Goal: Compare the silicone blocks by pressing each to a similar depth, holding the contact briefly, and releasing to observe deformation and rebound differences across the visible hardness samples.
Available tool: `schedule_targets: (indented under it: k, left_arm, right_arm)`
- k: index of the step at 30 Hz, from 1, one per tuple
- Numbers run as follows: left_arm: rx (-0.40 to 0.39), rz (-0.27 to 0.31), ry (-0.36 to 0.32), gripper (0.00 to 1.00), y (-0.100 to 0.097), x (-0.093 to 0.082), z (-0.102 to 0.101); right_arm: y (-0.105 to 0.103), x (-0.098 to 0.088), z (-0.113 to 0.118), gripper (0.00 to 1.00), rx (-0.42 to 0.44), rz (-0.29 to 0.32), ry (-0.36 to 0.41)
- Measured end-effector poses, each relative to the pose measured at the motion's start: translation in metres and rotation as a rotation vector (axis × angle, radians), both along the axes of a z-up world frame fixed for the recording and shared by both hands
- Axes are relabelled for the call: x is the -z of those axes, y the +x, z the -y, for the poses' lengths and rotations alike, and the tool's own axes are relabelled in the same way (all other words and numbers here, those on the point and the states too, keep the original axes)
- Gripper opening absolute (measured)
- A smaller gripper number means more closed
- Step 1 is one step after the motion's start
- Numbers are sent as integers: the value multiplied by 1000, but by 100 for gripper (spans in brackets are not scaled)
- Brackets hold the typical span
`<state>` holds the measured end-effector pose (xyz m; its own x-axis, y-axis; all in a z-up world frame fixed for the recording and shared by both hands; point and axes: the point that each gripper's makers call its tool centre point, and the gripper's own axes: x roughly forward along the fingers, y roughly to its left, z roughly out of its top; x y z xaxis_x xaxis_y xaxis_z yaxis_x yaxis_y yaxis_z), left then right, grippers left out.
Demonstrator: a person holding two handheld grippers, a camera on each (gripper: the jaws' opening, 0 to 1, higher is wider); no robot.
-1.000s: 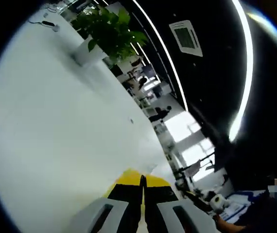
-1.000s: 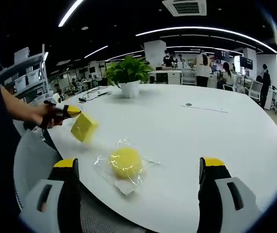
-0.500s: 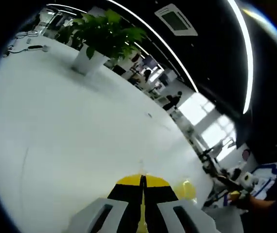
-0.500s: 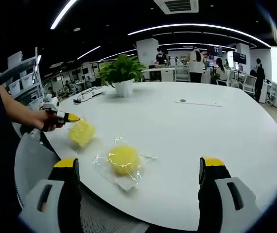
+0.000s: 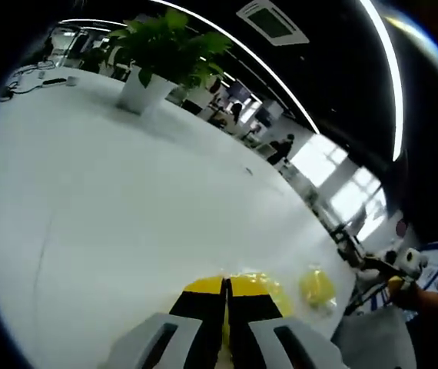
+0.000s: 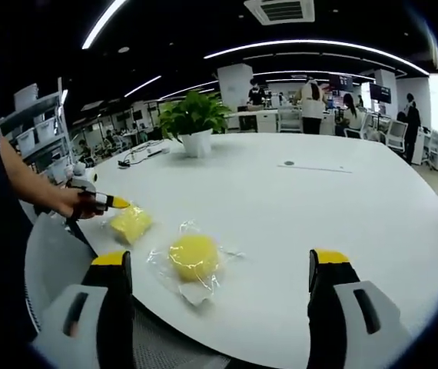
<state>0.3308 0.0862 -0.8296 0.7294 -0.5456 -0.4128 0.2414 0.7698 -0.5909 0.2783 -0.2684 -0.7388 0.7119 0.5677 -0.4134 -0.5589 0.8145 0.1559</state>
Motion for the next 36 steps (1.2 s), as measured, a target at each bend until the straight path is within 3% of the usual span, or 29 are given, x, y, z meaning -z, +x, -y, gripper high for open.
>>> schedule_targets:
  k: [2, 4, 5, 6, 10, 13, 15, 18, 20, 23, 26, 29, 31, 34, 36]
  left_arm:
    - [1, -15, 29, 0, -1, 5, -2]
    - [0, -67, 86, 1, -6, 20, -9]
    - [-17, -37, 52, 1, -3, 15, -9]
    - [-34, -45, 30, 1, -2, 15, -9]
    - [-70, -51, 40, 6, -1, 17, -14]
    - [-92, -41, 52, 17, 1, 10, -19]
    - [-100, 9, 56, 31, 6, 0, -24]
    - [-65, -2, 10, 49, 2, -8, -18]
    - [-36, 93, 81, 65, 5, -17, -24]
    - [-31, 109, 82, 81, -2, -30, -25]
    - [4, 166, 202, 90, -6, -34, -33]
    - [15, 188, 230, 94, -11, -40, -36]
    - [32, 175, 233, 94, -17, -45, -36]
    - [101, 226, 329, 98, -25, -54, -35]
    - [99, 231, 323, 100, -30, -62, -33]
  right_arm:
    - [-1, 1, -2, 91, -18, -3, -16]
    - [0, 4, -2, 95, -20, -10, -31]
    - [1, 5, -2, 96, -22, -17, -31]
    - [1, 4, -3, 96, -19, -20, -28]
    - [3, 3, -5, 96, -5, -18, 1]
    - [1, 6, -8, 96, -19, -23, -10]
    - [2, 6, -7, 96, -16, -24, 1]
    - [4, 4, -5, 96, -4, -18, 9]
    - [9, 2, -3, 96, 0, -12, 15]
    - [13, 2, -3, 96, -8, -11, 13]
    - [16, 3, -5, 96, -22, -16, 11]
    - [15, 2, -11, 96, -25, -97, 97]
    - [21, -1, -8, 96, -17, -69, 96]
    - [22, 0, -11, 96, -38, -49, 54]
    - [21, 2, -14, 96, -49, -44, 33]
